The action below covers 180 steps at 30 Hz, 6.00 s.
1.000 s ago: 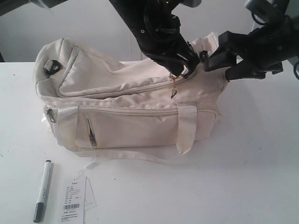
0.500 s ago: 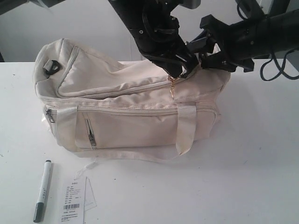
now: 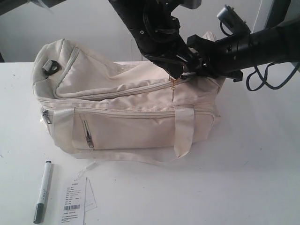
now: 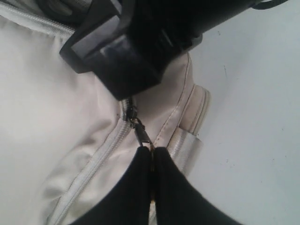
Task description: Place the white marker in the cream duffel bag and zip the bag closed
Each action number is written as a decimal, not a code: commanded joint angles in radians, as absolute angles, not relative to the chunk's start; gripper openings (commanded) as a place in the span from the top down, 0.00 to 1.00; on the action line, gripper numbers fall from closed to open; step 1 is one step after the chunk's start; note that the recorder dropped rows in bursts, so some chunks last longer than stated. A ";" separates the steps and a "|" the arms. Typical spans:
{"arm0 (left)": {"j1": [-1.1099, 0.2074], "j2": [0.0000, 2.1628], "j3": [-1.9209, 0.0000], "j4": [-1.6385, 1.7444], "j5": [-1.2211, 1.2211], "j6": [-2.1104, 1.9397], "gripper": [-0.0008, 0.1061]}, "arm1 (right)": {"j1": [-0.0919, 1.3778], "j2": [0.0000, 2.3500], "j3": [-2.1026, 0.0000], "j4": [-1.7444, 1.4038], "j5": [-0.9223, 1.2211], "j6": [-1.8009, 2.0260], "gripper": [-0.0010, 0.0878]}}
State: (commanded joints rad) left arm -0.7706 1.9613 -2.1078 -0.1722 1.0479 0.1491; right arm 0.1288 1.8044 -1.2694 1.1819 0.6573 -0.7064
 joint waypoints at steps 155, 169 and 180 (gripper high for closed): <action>-0.660 1.814 -1.933 0.102 1.221 0.183 0.99 | 0.079 1.782 -1.269 1.171 0.632 -0.725 0.99; -0.634 1.795 -1.845 0.125 1.221 0.217 0.99 | 0.079 1.782 -1.269 1.171 0.624 -0.725 0.99; -0.619 1.766 -1.835 0.105 1.221 0.231 0.99 | 0.079 1.765 -1.269 1.171 0.624 -0.763 0.95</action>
